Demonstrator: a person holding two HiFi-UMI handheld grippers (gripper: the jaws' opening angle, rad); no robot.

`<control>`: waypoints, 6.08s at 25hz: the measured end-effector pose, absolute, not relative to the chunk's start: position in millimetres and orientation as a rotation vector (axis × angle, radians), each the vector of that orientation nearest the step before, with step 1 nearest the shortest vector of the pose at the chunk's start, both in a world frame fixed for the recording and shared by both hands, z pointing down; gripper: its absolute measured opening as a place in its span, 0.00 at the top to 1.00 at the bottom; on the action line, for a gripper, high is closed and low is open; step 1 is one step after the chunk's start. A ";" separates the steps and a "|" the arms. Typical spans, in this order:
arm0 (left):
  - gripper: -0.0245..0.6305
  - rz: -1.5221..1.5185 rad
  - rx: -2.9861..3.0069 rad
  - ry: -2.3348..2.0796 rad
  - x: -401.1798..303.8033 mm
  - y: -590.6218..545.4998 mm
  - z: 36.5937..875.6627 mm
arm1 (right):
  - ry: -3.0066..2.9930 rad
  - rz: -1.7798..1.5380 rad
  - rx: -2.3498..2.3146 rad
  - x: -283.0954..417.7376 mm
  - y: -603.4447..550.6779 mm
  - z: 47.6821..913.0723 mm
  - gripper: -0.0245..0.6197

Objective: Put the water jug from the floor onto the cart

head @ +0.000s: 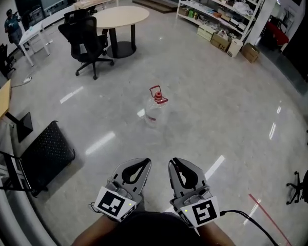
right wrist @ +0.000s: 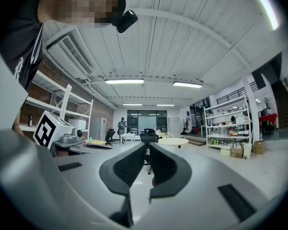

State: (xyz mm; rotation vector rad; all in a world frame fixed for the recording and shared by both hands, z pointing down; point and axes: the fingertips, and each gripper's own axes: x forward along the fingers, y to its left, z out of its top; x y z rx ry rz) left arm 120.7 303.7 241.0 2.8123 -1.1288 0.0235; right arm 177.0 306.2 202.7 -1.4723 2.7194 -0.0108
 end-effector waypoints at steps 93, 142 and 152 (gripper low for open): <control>0.96 1.645 2.232 -0.174 267.7 -382.6 892.6 | 2.404 -0.655 -2.060 339.1 -335.0 653.1 0.95; 0.96 0.864 1.681 -1.309 -518.4 82.5 483.0 | 3.164 -0.186 -0.188 -467.0 86.6 267.2 0.95; 0.96 0.796 1.502 -1.454 -754.2 153.0 492.5 | 3.172 -0.185 0.118 -678.6 146.6 273.2 0.95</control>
